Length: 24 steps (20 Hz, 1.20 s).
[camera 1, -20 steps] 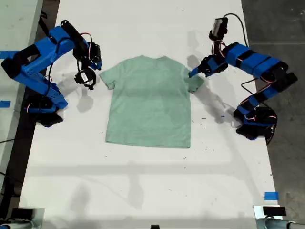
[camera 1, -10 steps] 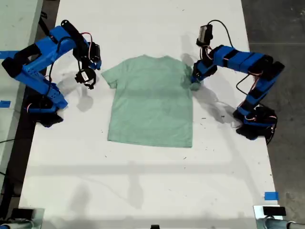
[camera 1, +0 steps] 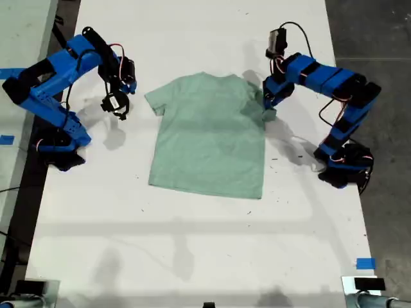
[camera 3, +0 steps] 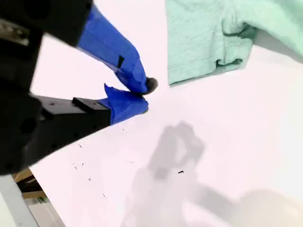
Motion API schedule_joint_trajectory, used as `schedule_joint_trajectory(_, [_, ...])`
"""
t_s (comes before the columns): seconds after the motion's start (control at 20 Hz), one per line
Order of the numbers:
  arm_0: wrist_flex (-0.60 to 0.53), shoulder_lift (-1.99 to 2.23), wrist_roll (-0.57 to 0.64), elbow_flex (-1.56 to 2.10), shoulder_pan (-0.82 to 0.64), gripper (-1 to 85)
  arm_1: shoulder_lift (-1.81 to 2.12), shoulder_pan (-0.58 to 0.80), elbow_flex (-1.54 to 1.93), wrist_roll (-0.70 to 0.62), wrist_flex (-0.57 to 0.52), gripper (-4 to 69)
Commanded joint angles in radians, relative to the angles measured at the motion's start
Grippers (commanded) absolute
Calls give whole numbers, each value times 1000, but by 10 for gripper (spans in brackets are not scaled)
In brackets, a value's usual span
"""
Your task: Fold tshirt
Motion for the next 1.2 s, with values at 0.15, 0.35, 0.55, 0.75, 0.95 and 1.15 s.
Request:
schedule_joint_trajectory(0.15, [8,23,2,-49,2,0,106,-92,-402,95,238,-8])
schedule_joint_trajectory(0.35, [8,26,0,-49,2,0,-2,-255,-606,216,222,-8])
schedule_joint_trajectory(0.55, [9,26,0,-48,2,0,-161,-397,-706,327,83,-8])
schedule_joint_trajectory(0.75, [12,26,-2,-46,2,0,-360,-457,-747,391,-107,-8])
schedule_joint_trajectory(0.95, [20,34,-5,-46,5,0,-561,-430,-784,400,-212,214])
schedule_joint_trajectory(1.15, [26,49,-5,-44,3,20,-609,-419,-945,367,6,335])
